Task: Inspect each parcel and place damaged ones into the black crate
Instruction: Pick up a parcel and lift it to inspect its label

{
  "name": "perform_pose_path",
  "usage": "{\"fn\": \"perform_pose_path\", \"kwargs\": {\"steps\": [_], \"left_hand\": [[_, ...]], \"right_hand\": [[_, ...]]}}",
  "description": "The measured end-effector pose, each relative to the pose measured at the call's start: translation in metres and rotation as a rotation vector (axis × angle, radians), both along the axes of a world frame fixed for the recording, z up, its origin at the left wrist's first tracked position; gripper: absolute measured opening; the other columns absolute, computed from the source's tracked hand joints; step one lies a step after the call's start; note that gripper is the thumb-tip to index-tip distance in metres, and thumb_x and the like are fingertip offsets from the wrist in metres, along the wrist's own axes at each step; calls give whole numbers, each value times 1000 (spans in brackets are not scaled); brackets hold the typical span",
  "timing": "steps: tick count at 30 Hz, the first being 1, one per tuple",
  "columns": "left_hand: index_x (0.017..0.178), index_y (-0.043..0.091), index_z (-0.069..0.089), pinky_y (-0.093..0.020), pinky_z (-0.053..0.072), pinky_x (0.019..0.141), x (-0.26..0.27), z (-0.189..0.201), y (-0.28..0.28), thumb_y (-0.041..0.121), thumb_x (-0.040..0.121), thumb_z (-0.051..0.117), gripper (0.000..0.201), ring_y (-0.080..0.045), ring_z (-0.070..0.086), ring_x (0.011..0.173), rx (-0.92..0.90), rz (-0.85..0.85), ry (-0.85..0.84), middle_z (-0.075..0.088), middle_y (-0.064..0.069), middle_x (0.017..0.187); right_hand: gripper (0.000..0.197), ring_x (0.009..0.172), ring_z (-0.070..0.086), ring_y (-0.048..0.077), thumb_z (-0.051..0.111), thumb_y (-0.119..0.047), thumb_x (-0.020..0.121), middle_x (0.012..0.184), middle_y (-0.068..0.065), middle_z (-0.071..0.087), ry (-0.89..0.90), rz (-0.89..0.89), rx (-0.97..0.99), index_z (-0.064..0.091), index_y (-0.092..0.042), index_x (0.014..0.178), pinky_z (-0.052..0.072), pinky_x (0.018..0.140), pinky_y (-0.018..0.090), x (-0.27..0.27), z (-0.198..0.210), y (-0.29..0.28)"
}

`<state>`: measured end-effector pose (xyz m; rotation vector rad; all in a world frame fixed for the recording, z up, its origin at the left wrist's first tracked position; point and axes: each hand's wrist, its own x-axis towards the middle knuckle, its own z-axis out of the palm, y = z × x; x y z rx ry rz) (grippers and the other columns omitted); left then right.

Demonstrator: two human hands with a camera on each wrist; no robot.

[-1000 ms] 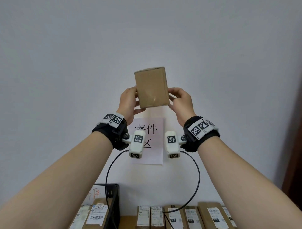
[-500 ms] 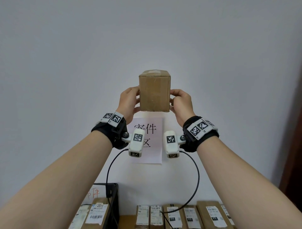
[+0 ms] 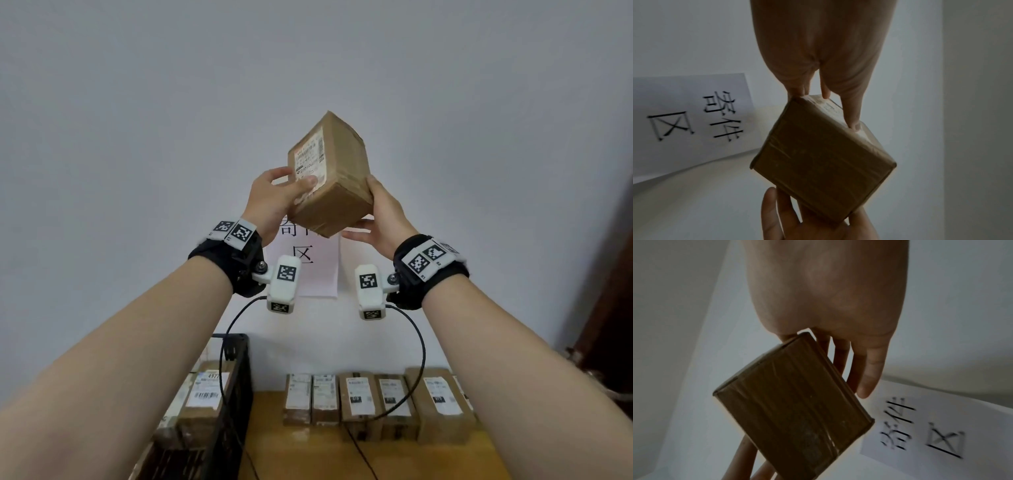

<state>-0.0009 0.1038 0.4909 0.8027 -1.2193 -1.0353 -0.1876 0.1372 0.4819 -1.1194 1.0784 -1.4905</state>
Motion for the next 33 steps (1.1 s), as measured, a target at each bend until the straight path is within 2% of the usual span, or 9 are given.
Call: {"fn": "perform_pose_path", "kwargs": {"steps": [5,7,10,13,17,20,24,29,33], "left_hand": [[139,15,48,-37,62,69,-4,-60,-10,19,87,83,63,-13,76,96,134,5,-60,71,3,126],[143,12,48,-36,62,71,-2,-89,-14,18,87,83,67,-14,75,100,190,17,-90,70,3,130],[144,11,50,-34,62,72,2,-147,-21,17,87,84,67,-16,75,104,328,18,-125,70,2,132],[140,14,54,-35,64,70,5,-213,-21,13,88,82,59,-14,76,97,467,30,-127,74,2,123],[132,20,57,-38,64,74,9,-306,-15,11,89,80,50,-10,76,80,653,53,-130,78,-2,103],[124,25,62,-49,63,87,14,-370,-4,13,87,81,43,-18,77,91,754,86,-155,78,-6,107],[121,24,61,-38,64,74,22,-444,19,8,92,75,37,-13,77,81,891,103,-159,78,-6,105],[121,18,59,-30,60,66,36,-525,37,-1,90,75,39,-24,72,102,1051,127,-170,72,-11,123],[112,20,60,-41,62,83,39,-577,43,-4,87,78,39,-25,72,105,1130,138,-220,72,-6,118]], "right_hand": [[32,108,71,33,48,-35,106,127,13,64,-5,-53,138,50,-18,134,64,72,54,-7,-60,-19],[29,101,69,30,49,-24,106,118,8,61,22,-78,192,40,-23,133,64,73,56,-9,-87,-24],[30,82,65,24,46,-13,103,96,3,64,102,-48,298,45,-24,131,64,74,49,-11,-142,-30],[24,96,65,28,46,-17,104,113,8,64,122,-14,441,51,-24,126,63,74,49,-8,-206,-36],[20,119,60,35,48,-34,106,130,12,62,202,36,642,51,-26,124,56,94,61,-4,-293,-37],[33,123,58,33,47,-43,105,134,6,63,245,120,759,60,-22,128,54,97,60,-2,-354,-31],[34,119,59,29,49,-42,106,131,4,64,186,197,942,63,-19,126,56,95,52,4,-424,-12],[41,117,63,32,46,-46,107,129,7,67,238,288,1066,61,-17,132,56,96,48,22,-498,7],[30,123,60,33,47,-35,108,134,10,63,292,329,1139,59,-15,128,55,99,49,34,-538,14]]}}
